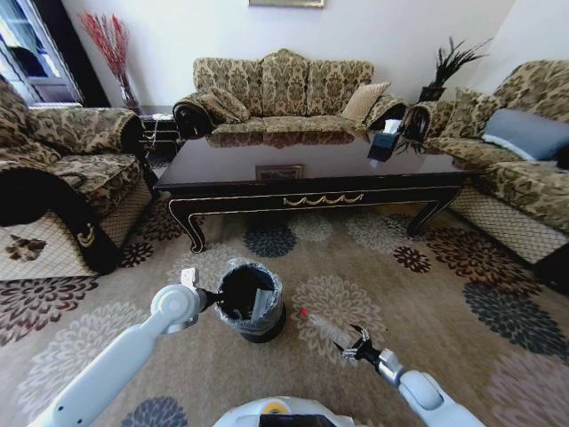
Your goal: Move to the front of the table and pick up the trash from the floor, then place it into the trash bin.
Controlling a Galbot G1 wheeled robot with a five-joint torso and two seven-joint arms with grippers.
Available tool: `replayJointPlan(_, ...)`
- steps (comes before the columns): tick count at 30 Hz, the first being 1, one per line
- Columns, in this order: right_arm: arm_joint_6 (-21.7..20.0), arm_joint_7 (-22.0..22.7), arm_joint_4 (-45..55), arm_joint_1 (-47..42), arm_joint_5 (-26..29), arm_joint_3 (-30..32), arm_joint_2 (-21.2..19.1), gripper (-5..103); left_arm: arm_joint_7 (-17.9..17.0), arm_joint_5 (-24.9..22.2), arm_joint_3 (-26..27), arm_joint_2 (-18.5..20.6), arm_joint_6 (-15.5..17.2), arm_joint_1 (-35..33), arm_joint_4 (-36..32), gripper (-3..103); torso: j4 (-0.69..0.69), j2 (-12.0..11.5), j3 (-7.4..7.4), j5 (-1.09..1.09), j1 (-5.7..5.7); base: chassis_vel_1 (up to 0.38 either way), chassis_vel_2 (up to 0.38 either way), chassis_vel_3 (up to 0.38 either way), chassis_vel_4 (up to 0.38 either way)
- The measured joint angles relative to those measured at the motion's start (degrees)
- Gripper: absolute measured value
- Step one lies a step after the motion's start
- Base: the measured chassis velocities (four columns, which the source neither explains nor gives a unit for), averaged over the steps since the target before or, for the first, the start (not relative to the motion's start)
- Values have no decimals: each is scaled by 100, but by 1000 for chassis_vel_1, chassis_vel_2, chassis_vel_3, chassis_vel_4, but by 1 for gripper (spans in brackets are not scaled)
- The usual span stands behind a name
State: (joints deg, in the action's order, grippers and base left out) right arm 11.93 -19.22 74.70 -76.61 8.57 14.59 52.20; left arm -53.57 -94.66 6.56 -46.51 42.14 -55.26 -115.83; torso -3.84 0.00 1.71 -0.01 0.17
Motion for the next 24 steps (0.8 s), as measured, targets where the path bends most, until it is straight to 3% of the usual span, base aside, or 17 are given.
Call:
replayJointPlan(7,124,-225,-652,496,-135,-294,53,102,-11,-20,-21,12,0,23,3,0,0,0,0,0,0,0,0,0,0)
replayJointPlan(9,149,-263,-758,583,-161,-330,68,99,-13,-20,-30,9,0,29,6,0,-1,0,0,1,0,0,0,0,0)
replayJointPlan(12,176,-298,-977,797,-181,-464,78,86,-14,-21,-35,8,0,31,10,0,0,0,0,0,0,0,0,0,0)
replayJointPlan(15,176,-307,-1048,861,-158,-531,80,81,-14,-21,-28,16,0,21,22,0,0,0,0,0,0,0,0,0,0)
replayJointPlan(17,176,-319,-1082,881,-140,-573,85,70,-15,-20,-6,21,0,6,46,0,0,0,0,1,0,0,0,0,0)
replayJointPlan(20,183,-339,-1070,872,-151,-593,81,65,-16,-17,12,26,0,-6,53,0,0,0,0,0,0,0,0,0,0)
replayJointPlan(24,203,-356,-978,790,-174,-569,33,46,-13,-16,15,15,0,-9,52,0,0,0,0,0,0,0,0,0,0)
